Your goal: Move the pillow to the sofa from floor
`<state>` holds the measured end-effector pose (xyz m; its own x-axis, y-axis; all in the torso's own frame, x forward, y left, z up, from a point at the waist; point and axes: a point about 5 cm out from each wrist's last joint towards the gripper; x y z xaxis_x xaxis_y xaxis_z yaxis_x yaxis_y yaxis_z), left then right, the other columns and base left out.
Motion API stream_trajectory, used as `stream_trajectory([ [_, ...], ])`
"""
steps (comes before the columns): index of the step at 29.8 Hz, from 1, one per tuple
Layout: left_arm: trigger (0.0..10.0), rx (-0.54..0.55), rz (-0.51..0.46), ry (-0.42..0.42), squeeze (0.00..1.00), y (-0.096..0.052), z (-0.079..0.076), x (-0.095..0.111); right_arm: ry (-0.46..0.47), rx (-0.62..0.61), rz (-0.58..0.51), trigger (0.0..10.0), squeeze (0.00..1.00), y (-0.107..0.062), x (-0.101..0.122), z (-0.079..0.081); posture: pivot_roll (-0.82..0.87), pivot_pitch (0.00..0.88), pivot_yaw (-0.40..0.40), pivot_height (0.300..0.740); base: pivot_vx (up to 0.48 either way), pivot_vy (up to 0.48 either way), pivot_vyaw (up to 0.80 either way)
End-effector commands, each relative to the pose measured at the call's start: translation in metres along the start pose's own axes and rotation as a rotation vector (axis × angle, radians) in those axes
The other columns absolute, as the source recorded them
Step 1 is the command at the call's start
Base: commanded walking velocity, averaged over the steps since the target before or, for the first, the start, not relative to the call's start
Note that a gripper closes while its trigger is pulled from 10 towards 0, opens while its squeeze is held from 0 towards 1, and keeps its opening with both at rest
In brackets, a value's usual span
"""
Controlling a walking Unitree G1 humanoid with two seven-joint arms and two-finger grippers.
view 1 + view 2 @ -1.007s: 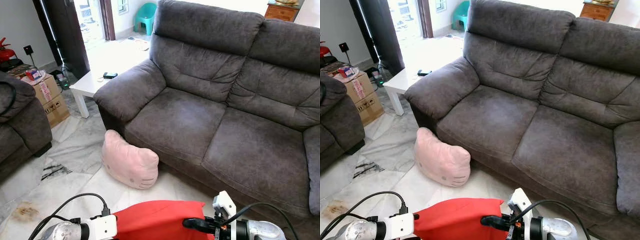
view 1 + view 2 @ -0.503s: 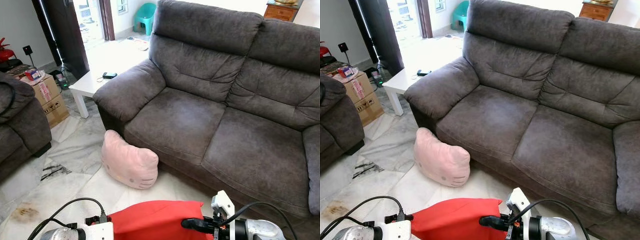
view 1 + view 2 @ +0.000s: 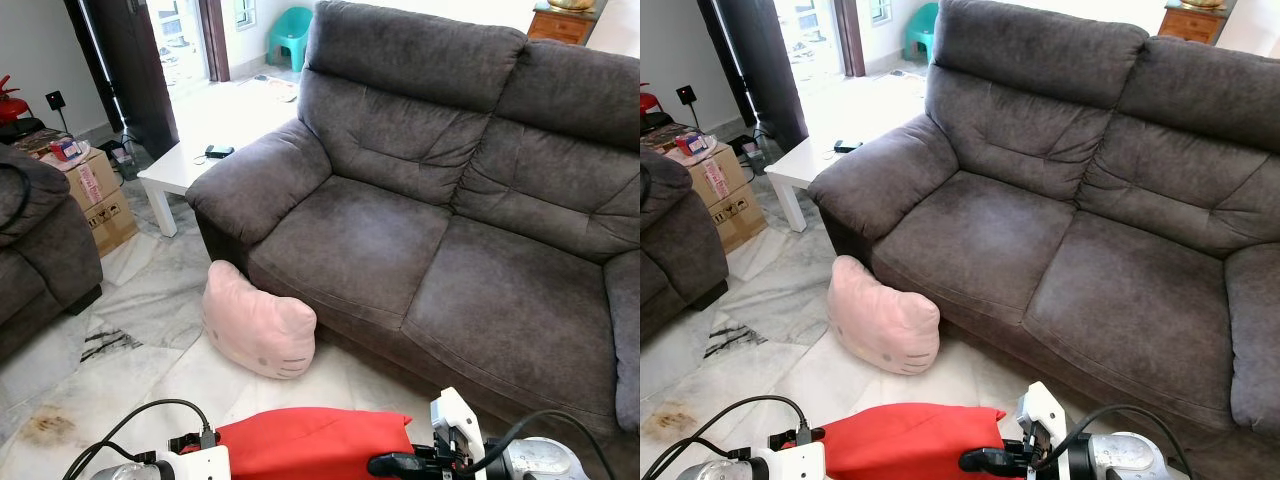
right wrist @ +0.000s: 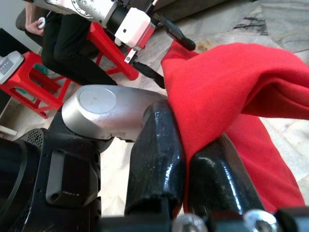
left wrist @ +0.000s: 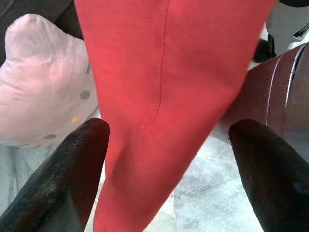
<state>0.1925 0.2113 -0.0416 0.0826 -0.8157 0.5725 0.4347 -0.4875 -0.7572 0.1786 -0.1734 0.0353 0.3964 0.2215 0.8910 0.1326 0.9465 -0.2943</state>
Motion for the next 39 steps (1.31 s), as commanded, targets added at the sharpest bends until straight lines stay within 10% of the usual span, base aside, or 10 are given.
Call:
stream_trajectory([
  [1,10.0,-0.012,0.039,0.022,0.0,-0.001,0.0,-0.004,-0.072,0.065,-0.059,10.0,0.0,0.0,0.017,0.004,0.02,0.0,-0.055,0.74,0.0,0.0,0.0],
  [26,10.0,0.166,0.164,0.082,0.0,0.0,0.01,-0.017,-0.111,0.096,-0.052,10.0,0.0,-0.009,0.03,0.014,0.0,0.0,-0.061,0.74,0.0,0.0,0.0],
  [27,9.2,0.17,0.165,0.084,0.0,0.0,0.01,-0.017,-0.111,0.095,-0.052,10.0,0.0,-0.009,0.03,0.015,0.0,0.0,-0.061,0.74,0.0,0.0,0.0],
  [28,5.3,0.183,0.164,0.098,0.0,0.001,0.012,-0.015,-0.109,0.097,-0.054,10.0,0.0,-0.009,0.03,0.015,0.0,0.0,-0.062,0.74,0.0,0.0,0.0],
  [29,5.3,0.183,0.164,0.098,0.0,0.001,0.012,-0.015,-0.109,0.097,-0.054,10.0,0.0,-0.009,0.03,0.015,0.0,0.0,-0.062,0.74,0.0,0.0,0.0],
  [32,10.0,0.218,0.151,0.09,0.0,0.003,0.018,-0.012,-0.105,0.095,-0.052,10.0,0.0,-0.009,0.03,0.016,0.0,0.0,-0.064,0.74,0.0,0.0,0.0],
  [39,10.0,0.219,0.103,0.021,0.0,0.007,0.02,-0.004,-0.103,0.094,-0.048,10.0,0.0,-0.01,0.03,0.017,-0.01,0.0,-0.068,0.74,0.0,0.0,0.0],
])
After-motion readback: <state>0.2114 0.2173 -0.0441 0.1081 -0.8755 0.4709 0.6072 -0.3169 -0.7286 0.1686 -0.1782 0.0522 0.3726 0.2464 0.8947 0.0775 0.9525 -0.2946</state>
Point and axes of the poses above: a point about 5 cm out from each wrist's last joint towards the gripper, its own y axis pointing out of the wrist towards the gripper, its own x axis along the axis of the wrist's last joint, z = x × y, and after that the axes turned 7 degrees about -y, right-handed
